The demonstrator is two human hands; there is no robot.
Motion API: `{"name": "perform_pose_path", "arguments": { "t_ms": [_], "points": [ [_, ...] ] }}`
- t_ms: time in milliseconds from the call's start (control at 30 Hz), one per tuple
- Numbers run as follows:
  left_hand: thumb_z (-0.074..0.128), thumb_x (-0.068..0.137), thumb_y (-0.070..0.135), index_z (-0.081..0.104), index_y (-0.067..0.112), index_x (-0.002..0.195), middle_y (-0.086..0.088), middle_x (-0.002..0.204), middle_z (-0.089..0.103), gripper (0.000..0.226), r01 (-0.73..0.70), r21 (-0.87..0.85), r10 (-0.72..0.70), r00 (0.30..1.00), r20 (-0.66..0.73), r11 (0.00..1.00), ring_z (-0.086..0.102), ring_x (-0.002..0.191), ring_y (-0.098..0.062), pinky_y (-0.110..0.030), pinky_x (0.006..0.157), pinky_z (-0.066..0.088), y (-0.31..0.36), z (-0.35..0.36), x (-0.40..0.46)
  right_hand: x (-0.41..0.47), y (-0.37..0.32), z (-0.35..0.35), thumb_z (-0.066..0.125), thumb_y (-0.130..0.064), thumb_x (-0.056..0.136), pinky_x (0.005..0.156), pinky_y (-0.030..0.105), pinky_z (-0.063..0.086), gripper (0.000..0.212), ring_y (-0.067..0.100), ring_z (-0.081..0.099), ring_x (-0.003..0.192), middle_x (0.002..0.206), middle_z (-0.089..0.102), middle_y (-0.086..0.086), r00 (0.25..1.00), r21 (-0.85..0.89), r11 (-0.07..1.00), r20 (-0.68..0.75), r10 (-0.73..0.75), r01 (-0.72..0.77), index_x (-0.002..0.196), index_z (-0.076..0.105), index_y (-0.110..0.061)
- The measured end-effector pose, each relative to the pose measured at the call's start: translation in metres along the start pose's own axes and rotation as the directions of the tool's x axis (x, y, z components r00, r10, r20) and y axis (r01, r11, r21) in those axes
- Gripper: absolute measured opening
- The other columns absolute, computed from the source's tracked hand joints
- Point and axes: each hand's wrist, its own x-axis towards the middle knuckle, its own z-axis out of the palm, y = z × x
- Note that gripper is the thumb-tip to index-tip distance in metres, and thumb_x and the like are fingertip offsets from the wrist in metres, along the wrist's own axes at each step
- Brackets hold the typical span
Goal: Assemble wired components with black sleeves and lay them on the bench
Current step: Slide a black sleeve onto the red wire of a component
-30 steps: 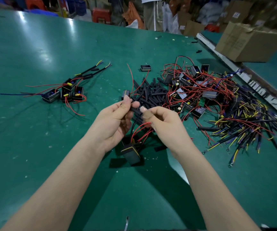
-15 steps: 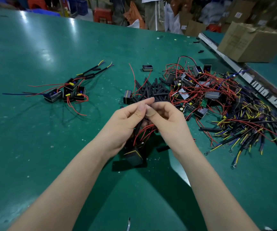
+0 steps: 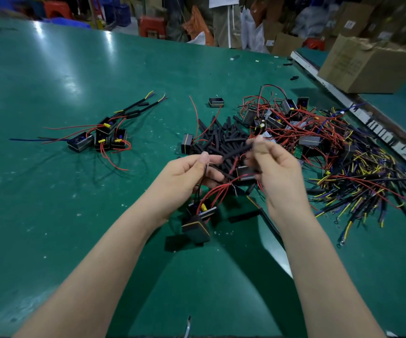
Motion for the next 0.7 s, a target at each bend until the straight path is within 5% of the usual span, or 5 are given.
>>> {"name": "perform_pose_path", "arguments": {
  "t_ms": [133, 333, 533, 700],
  "points": [
    [0.039, 0.086, 0.057, 0.072, 0.030, 0.083, 0.009, 0.071, 0.067, 0.043, 0.037, 0.079, -0.033, 0.999, -0.039, 0.996, 0.054, 0.061, -0.006, -0.030, 0.065, 0.036, 0.000, -0.004, 0.000, 0.004, -0.005, -0.012, 0.061, -0.019, 0.093, 0.056, 0.014, 0.043, 0.006, 0.003, 0.060, 0.064, 0.068, 0.066, -0.007, 1.000, 0.059, 0.998, -0.012, 0.008, -0.007, 0.088, 0.063, -0.019],
    [0.036, 0.099, 0.043, 0.053, 0.025, 0.046, 0.009, 0.046, 0.046, 0.059, 0.063, 0.109, -0.049, 0.991, -0.122, 0.992, 0.040, 0.042, -0.005, -0.015, 0.042, 0.032, 0.001, 0.000, 0.000, -0.001, -0.009, -0.012, 0.064, -0.017, 0.086, 0.060, 0.020, 0.048, 0.003, 0.010, 0.061, 0.063, 0.065, 0.067, -0.003, 0.979, 0.131, 0.991, 0.196, -0.052, 0.026, 0.084, 0.066, -0.017],
    [0.033, 0.102, 0.024, 0.039, 0.021, 0.037, 0.009, 0.039, 0.029, 0.065, 0.013, 0.014, -0.012, 0.992, -0.125, 1.000, 0.025, 0.036, -0.008, -0.016, 0.038, 0.025, 0.003, 0.012, -0.001, -0.004, -0.008, -0.008, 0.067, -0.029, 0.072, 0.065, 0.025, 0.046, 0.009, 0.011, 0.062, 0.064, 0.064, 0.068, -0.001, 0.956, 0.114, 0.991, 0.277, -0.100, 0.071, 0.078, 0.068, -0.022],
    [0.033, 0.101, 0.022, 0.035, 0.023, 0.040, 0.009, 0.041, 0.028, 0.061, -0.012, 0.000, 0.011, 0.980, -0.201, 1.000, 0.021, 0.038, -0.008, -0.021, 0.040, 0.018, 0.000, 0.012, 0.001, -0.003, -0.006, -0.010, 0.065, -0.018, 0.083, 0.068, 0.030, 0.044, 0.005, 0.012, 0.062, 0.065, 0.066, 0.069, -0.001, 0.955, 0.113, 0.990, 0.276, -0.110, 0.081, 0.079, 0.067, -0.021]
  ]
}}
